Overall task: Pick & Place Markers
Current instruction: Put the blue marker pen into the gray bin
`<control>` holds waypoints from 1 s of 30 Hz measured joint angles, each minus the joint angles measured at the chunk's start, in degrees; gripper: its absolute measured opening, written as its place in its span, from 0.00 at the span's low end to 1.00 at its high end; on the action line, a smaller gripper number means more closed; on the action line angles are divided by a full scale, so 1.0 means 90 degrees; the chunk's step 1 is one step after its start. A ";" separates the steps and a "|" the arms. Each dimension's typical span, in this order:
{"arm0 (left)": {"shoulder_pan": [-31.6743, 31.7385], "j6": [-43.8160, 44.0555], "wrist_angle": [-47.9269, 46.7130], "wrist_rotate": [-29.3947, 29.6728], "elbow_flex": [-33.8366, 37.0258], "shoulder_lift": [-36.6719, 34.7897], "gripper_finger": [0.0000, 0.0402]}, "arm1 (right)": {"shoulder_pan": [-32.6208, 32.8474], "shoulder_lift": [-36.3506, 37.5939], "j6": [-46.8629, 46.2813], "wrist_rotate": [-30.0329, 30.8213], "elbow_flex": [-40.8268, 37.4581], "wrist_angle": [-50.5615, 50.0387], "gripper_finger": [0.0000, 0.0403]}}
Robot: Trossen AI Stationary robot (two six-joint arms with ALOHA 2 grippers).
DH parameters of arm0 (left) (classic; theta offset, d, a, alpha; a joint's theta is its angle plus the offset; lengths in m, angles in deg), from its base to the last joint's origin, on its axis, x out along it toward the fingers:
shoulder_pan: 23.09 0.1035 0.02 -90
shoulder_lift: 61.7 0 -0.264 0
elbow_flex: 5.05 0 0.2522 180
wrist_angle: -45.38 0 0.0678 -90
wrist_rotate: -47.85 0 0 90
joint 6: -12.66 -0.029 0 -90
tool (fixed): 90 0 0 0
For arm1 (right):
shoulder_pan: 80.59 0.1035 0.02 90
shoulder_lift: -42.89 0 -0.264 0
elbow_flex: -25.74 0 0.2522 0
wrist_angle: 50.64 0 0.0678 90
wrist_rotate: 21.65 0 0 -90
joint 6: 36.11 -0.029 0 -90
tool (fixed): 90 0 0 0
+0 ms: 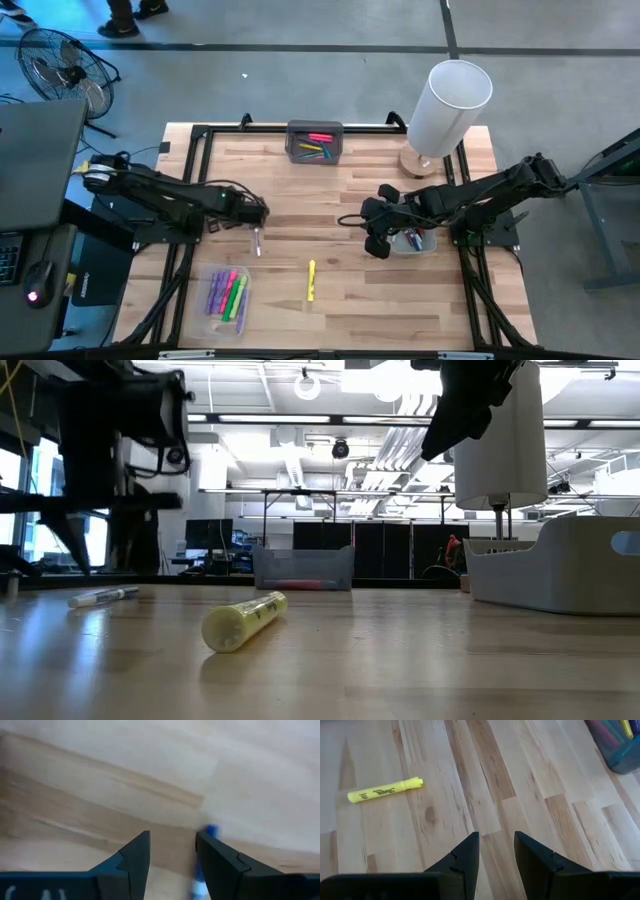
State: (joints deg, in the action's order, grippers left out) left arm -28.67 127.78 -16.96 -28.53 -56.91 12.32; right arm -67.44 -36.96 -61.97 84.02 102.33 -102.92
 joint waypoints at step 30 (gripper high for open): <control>-0.0496 -0.5648 0.1987 -0.0094 -0.1715 0.1279 0.39 | 0.0002 0.0000 -0.0131 -0.0100 0.0000 -0.0048 0.28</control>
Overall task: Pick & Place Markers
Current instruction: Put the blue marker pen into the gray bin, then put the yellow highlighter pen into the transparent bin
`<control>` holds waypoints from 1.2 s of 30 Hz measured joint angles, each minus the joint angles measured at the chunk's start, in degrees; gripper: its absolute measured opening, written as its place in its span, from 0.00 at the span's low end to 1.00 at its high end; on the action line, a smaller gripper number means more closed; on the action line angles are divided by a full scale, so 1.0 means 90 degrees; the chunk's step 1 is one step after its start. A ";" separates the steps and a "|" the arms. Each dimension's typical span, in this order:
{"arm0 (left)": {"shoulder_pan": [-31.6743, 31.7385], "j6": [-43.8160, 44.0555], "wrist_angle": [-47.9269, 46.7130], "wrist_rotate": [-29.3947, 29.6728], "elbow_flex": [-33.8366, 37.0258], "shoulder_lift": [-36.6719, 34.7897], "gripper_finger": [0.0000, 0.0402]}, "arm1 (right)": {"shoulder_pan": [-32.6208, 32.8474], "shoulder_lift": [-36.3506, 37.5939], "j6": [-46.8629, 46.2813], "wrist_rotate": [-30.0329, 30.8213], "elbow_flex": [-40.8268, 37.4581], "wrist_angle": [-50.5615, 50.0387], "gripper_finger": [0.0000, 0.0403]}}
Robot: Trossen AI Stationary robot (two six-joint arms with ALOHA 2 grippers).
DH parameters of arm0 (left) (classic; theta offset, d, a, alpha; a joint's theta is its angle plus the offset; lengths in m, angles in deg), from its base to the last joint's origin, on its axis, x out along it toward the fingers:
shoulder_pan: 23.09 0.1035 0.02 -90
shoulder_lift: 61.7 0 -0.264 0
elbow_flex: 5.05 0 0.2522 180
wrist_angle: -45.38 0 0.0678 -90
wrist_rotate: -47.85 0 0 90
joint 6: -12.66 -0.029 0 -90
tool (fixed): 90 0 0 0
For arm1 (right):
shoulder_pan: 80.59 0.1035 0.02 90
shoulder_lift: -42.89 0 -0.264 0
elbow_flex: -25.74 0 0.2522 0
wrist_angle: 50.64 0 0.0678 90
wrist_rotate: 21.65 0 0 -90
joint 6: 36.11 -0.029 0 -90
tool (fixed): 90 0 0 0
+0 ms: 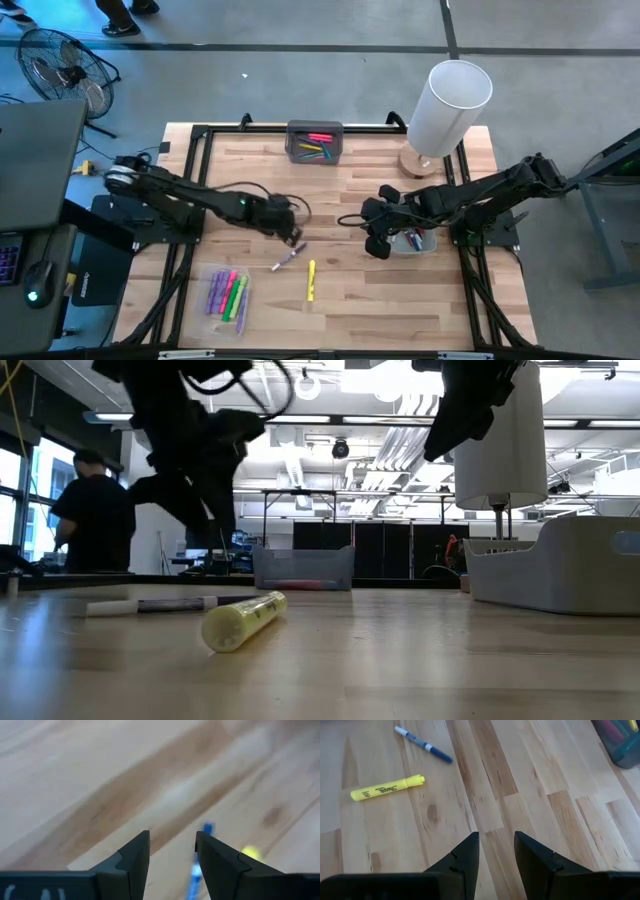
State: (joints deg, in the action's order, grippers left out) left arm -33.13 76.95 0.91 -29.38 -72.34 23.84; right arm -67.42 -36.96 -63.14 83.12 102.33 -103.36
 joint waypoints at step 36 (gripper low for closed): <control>-0.0844 -0.1920 -0.2097 -0.0638 -0.3131 0.3125 0.39 | 0.0764 0.0000 -0.1995 0.0213 0.0000 -0.1065 0.28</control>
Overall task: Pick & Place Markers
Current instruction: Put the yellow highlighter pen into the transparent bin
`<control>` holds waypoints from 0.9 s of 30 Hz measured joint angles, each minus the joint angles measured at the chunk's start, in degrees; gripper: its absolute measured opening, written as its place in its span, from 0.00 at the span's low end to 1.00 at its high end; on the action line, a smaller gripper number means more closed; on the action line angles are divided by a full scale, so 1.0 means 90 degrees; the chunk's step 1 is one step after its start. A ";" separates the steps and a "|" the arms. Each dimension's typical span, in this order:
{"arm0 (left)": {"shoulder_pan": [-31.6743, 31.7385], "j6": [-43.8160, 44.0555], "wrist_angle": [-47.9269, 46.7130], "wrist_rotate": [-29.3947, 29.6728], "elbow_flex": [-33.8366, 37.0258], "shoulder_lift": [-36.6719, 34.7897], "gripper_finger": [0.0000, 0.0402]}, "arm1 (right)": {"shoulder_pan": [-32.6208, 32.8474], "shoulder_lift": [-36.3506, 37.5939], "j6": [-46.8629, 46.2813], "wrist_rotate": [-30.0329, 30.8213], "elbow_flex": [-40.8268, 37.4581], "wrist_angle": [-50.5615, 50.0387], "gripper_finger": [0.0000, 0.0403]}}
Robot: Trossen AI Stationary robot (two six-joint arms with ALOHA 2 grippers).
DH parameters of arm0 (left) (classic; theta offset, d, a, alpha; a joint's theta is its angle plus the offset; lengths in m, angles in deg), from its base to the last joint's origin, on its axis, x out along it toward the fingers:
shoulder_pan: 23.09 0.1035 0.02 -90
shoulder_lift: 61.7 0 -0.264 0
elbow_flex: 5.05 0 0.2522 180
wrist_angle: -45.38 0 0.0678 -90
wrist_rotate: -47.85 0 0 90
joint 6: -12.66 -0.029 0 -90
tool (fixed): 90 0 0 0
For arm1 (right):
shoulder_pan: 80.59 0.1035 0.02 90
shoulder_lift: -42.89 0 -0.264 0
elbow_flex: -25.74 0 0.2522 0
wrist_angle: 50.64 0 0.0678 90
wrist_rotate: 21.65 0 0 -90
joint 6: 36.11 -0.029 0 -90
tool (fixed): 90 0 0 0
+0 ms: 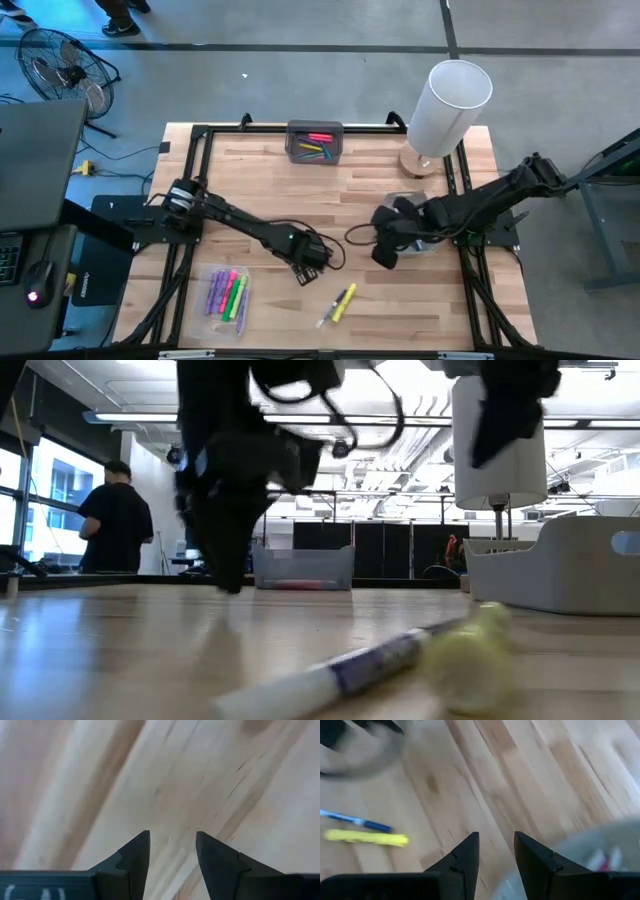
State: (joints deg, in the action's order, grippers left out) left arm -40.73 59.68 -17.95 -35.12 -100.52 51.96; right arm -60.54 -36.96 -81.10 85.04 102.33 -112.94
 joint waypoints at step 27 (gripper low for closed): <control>0.0375 -0.1593 0.1505 0.0134 0.3477 -0.4526 0.01 | 0.3087 -0.4085 -0.6940 -0.1736 0.1920 0.1353 0.00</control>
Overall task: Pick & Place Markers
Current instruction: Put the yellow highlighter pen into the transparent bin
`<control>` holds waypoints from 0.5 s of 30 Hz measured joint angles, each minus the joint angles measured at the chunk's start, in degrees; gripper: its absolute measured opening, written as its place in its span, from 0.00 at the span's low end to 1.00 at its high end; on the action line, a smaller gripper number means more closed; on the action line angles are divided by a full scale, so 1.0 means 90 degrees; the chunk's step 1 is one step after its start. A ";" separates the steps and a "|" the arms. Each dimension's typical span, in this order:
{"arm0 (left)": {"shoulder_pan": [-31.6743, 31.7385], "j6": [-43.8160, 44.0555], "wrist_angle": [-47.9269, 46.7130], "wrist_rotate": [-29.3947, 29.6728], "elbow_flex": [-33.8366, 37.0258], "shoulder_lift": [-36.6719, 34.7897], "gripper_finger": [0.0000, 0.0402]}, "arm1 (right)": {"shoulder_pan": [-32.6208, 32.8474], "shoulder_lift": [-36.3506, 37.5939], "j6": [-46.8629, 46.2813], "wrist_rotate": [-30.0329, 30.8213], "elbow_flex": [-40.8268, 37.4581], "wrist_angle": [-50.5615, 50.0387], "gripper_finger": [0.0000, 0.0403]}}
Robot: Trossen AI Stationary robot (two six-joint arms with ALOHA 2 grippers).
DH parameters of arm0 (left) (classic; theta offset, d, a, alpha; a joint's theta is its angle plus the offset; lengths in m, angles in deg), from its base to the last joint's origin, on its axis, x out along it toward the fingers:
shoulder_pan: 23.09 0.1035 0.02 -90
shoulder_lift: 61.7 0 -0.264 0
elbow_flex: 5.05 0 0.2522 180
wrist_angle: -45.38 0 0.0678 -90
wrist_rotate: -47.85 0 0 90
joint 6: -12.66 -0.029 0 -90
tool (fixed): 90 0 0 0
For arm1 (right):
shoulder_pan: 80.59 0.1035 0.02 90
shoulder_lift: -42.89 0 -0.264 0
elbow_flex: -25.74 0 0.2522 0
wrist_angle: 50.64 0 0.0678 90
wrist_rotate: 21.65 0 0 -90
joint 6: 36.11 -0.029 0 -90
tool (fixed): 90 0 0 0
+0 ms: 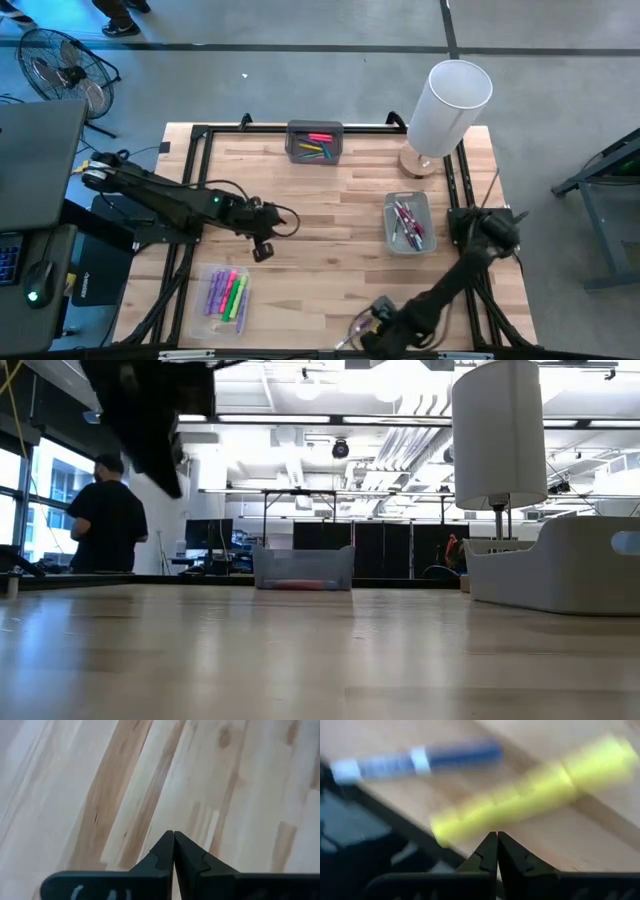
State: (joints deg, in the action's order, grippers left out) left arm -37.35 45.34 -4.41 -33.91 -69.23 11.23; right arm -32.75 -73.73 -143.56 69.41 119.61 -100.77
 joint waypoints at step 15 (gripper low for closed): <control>-0.0053 -0.0243 0.0522 -0.1079 -0.0126 -0.0146 0.01 | -0.0532 -0.0554 -0.0026 0.0912 0.1655 -0.2119 0.00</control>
State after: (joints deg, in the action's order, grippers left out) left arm -37.83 43.15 0.30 -43.62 -70.36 9.91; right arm -37.55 -78.72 -143.80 77.62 134.51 -119.84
